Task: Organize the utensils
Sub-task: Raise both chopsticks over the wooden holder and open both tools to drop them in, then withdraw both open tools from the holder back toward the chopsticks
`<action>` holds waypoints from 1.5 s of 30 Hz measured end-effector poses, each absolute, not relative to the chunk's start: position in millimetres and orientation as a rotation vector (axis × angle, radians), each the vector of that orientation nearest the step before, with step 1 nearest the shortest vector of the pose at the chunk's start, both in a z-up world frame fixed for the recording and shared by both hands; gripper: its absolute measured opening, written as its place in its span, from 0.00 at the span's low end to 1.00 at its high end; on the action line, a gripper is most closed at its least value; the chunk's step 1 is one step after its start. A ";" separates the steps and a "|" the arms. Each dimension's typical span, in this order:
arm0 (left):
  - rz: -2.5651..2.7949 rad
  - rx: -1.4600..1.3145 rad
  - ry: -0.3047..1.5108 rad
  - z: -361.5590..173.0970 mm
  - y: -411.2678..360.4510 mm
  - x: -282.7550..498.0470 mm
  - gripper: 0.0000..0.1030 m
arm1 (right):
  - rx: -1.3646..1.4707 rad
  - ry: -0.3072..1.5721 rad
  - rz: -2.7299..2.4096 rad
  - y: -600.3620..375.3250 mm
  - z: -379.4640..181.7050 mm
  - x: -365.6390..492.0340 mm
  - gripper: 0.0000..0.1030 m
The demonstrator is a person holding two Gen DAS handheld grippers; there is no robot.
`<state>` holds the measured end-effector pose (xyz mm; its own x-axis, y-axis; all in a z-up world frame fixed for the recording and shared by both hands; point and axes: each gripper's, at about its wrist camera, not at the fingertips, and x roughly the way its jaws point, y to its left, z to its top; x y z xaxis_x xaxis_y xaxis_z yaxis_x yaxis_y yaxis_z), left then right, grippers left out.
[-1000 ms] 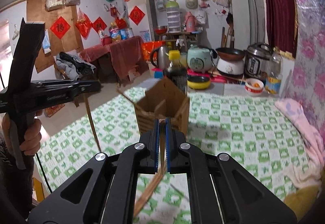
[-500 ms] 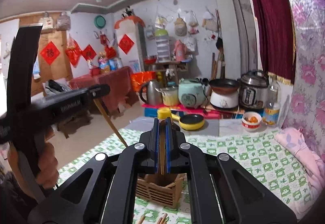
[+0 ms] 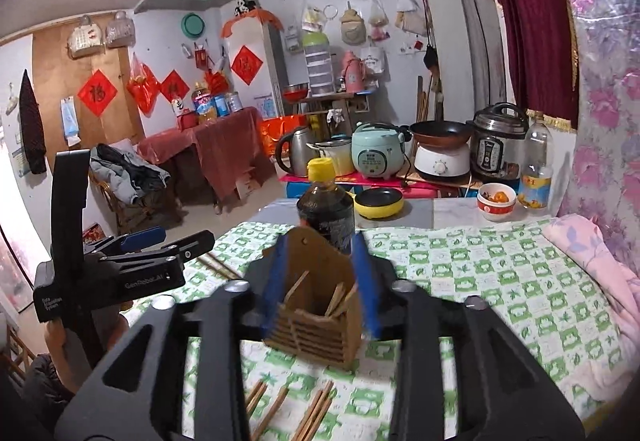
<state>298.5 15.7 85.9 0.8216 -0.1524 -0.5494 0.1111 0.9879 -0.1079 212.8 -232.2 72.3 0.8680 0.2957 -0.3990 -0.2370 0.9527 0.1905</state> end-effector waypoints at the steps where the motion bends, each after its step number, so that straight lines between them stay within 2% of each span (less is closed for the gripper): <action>1: -0.133 -0.063 0.600 83.6 19.0 286.7 0.91 | 0.136 0.444 0.275 -232.2 69.4 203.3 0.59; 2: -0.127 -0.054 0.607 80.5 20.3 277.8 0.92 | 0.135 0.450 0.275 -232.3 65.9 194.4 0.67; 8: -0.094 0.060 0.682 39.2 19.1 207.2 0.94 | 0.099 0.521 0.296 -229.7 30.1 132.3 0.85; 11: -0.077 0.102 0.740 7.8 21.4 170.3 0.94 | 0.078 0.577 0.307 -225.0 1.2 104.8 0.89; 19: -0.113 0.137 0.907 -60.3 28.7 129.5 0.94 | 0.019 0.751 0.288 -221.5 -71.9 85.3 0.89; 25: -0.159 0.124 0.972 -86.6 30.4 125.1 0.94 | 0.048 0.797 0.297 -227.9 -91.9 81.3 0.89; 30: -0.167 0.107 0.976 -87.5 31.3 127.4 0.94 | 0.084 0.841 0.329 -230.2 -97.2 87.3 0.89; 45: -0.193 0.127 1.033 -94.9 24.8 141.0 0.95 | -0.058 0.944 0.404 -201.0 -108.8 89.5 0.89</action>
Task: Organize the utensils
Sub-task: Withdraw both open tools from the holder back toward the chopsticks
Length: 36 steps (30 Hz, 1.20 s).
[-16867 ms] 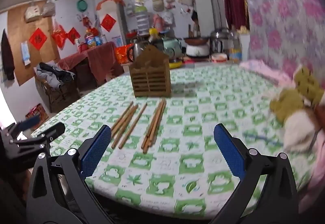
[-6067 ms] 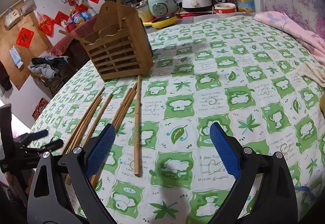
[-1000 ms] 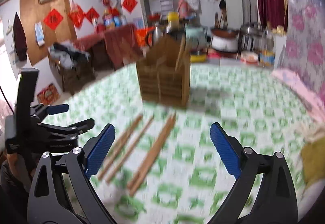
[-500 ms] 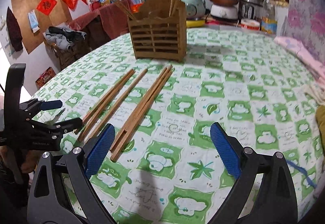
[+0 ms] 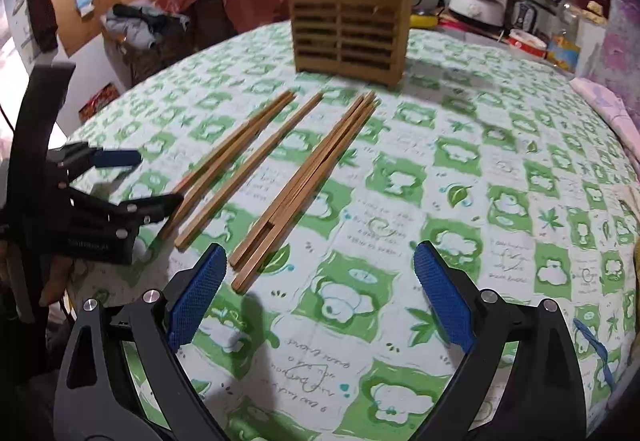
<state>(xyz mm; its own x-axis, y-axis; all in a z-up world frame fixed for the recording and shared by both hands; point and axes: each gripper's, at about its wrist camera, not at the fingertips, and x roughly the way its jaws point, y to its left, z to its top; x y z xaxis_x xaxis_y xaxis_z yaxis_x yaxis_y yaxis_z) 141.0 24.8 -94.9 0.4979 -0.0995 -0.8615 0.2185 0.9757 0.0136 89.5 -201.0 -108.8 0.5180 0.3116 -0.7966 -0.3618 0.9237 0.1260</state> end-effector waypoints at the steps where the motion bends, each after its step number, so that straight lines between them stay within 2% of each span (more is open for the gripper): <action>1: -0.194 0.126 1.032 -94.9 24.9 141.0 0.95 | -0.067 0.949 0.405 -199.5 -109.5 89.2 0.89; 16: -0.193 0.126 1.032 -95.6 25.4 140.5 0.95 | -0.227 0.983 0.347 -179.4 -116.6 87.0 0.91; 23: -0.193 0.126 1.032 -95.7 25.3 140.5 0.95 | -0.156 1.011 0.280 -209.4 -117.9 94.3 0.93; 30: -0.193 0.126 1.032 -95.8 25.3 140.6 0.95 | 0.125 0.929 0.247 -275.8 -110.3 101.1 0.92; 36: -0.193 0.126 1.032 -95.8 25.5 140.6 0.95 | -0.065 0.846 0.299 -240.7 -102.1 84.2 0.92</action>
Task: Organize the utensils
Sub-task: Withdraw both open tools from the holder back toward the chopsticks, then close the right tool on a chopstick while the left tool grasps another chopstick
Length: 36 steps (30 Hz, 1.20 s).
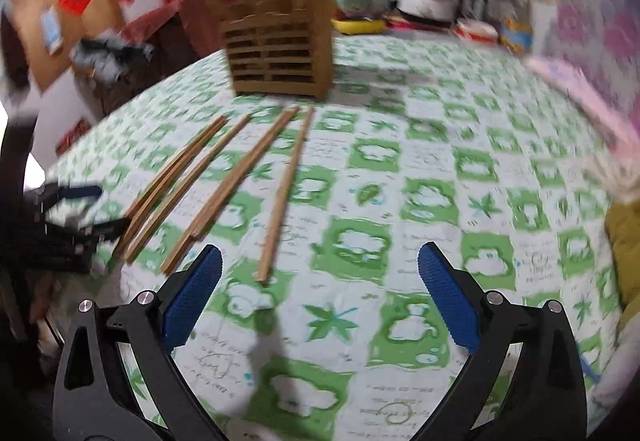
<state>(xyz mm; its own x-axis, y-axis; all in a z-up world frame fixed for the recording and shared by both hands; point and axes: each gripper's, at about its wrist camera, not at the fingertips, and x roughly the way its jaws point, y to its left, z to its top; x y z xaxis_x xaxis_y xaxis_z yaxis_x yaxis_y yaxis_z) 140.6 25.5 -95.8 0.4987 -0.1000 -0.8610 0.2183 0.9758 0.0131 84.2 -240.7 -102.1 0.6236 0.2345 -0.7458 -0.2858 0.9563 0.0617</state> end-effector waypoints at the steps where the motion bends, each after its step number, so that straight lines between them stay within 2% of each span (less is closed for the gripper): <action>1: -0.193 0.126 1.032 -95.7 25.5 140.6 0.95 | -0.100 0.829 0.311 -235.1 -100.1 79.2 0.92; 7: -0.193 0.126 1.032 -95.6 25.5 140.6 0.95 | -0.205 0.837 0.440 -208.7 -99.4 63.3 0.90; 9: -0.193 0.126 1.032 -95.6 25.4 140.5 0.95 | -0.215 0.881 0.439 -201.5 -106.2 61.5 0.83; 11: -0.194 0.126 1.031 -95.6 25.4 140.3 0.95 | -0.194 0.914 0.447 -200.7 -114.1 62.2 0.63; 15: -0.193 0.125 1.031 -95.7 25.3 140.4 0.95 | -0.082 0.932 0.419 -218.5 -113.3 69.3 0.63; 17: -0.192 0.126 1.032 -95.6 25.4 140.1 0.95 | -0.054 0.944 0.422 -222.5 -112.8 72.3 0.59; 20: -0.173 0.123 1.030 -94.7 25.5 138.4 0.95 | -0.091 0.915 0.397 -218.2 -106.0 75.1 0.54; 23: -0.177 0.158 1.006 -90.9 18.9 128.3 0.93 | -0.154 0.877 0.335 -213.5 -102.8 82.6 0.53; 25: -0.192 0.177 0.985 -89.9 14.0 121.4 0.82 | -0.138 0.904 0.333 -214.6 -109.1 90.0 0.51; 26: -0.200 0.169 0.971 -90.0 13.1 117.4 0.80 | -0.124 0.924 0.340 -216.0 -111.6 92.9 0.43; 29: -0.218 0.130 0.950 -90.3 15.0 112.8 0.72 | -0.056 0.948 0.344 -226.1 -114.8 97.8 0.37; 32: -0.234 0.130 0.933 -88.8 9.3 107.4 0.57 | -0.029 0.977 0.349 -228.4 -119.6 101.8 0.25; 34: -0.249 0.143 0.920 -88.2 2.8 103.8 0.41 | -0.029 0.982 0.351 -227.5 -120.8 102.2 0.19; 35: -0.266 0.153 0.912 -87.9 -1.2 102.5 0.36 | -0.031 0.983 0.352 -226.9 -121.2 102.1 0.15; 36: -0.273 0.156 0.907 -87.8 -2.3 101.6 0.25 | -0.033 0.984 0.353 -226.5 -121.5 102.0 0.13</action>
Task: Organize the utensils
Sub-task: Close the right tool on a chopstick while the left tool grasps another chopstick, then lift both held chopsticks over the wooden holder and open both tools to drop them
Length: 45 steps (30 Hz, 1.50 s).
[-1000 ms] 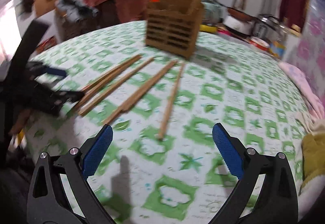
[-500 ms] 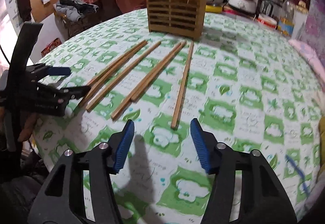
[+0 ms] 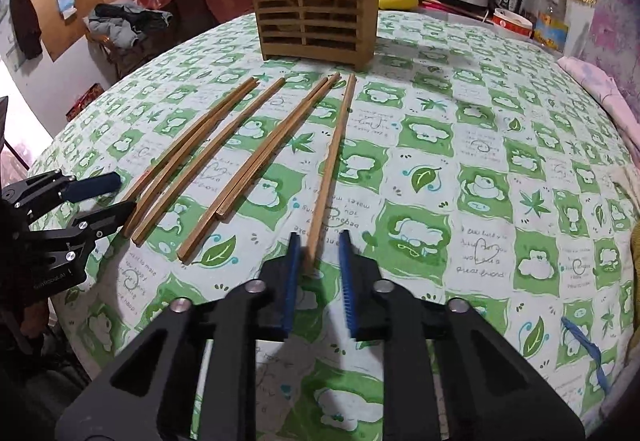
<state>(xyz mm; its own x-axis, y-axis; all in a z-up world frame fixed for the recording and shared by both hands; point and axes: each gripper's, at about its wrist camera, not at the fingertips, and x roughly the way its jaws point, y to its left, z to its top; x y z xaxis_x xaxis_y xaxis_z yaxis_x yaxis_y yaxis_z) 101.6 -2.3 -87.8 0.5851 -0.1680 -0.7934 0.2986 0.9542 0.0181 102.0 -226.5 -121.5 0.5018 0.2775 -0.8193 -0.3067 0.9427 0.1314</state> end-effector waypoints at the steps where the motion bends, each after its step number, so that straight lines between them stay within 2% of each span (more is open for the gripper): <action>1: -0.275 0.157 0.904 -88.2 -2.4 101.4 0.12 | -0.033 0.984 0.353 -226.9 -121.6 102.4 0.10; 4: -0.255 0.129 0.909 -87.9 7.6 106.2 0.06 | -0.028 0.986 0.347 -227.7 -121.9 103.0 0.07; 9: -0.246 0.054 0.917 -89.3 26.2 114.7 0.06 | -0.020 0.992 0.351 -228.9 -122.8 104.4 0.08; 14: -0.203 0.149 0.876 -91.4 12.6 108.3 0.06 | -0.042 0.986 0.346 -226.4 -122.1 103.8 0.08; 20: -0.233 0.029 0.908 -86.0 30.0 115.2 0.06 | -0.020 0.924 0.328 -232.0 -114.1 96.2 0.06; 24: -0.239 0.006 0.887 -67.3 35.8 115.3 0.06 | 0.011 0.860 0.334 -238.3 -101.1 90.1 0.06; 34: -0.246 0.005 0.780 2.0 36.0 124.2 0.06 | 0.075 0.622 0.324 -259.8 -12.6 80.2 0.06; 45: -0.323 0.035 0.746 62.5 19.6 138.8 0.06 | 0.082 0.577 0.339 -254.4 13.7 97.1 0.06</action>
<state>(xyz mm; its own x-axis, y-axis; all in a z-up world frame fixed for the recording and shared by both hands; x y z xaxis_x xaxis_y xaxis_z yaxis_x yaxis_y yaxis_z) 138.8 19.6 62.5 0.6877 -0.2761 -0.6715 0.3010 0.9501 -0.0824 97.1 -254.4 13.7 0.7847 0.3365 -0.5205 -0.2909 0.9415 0.1701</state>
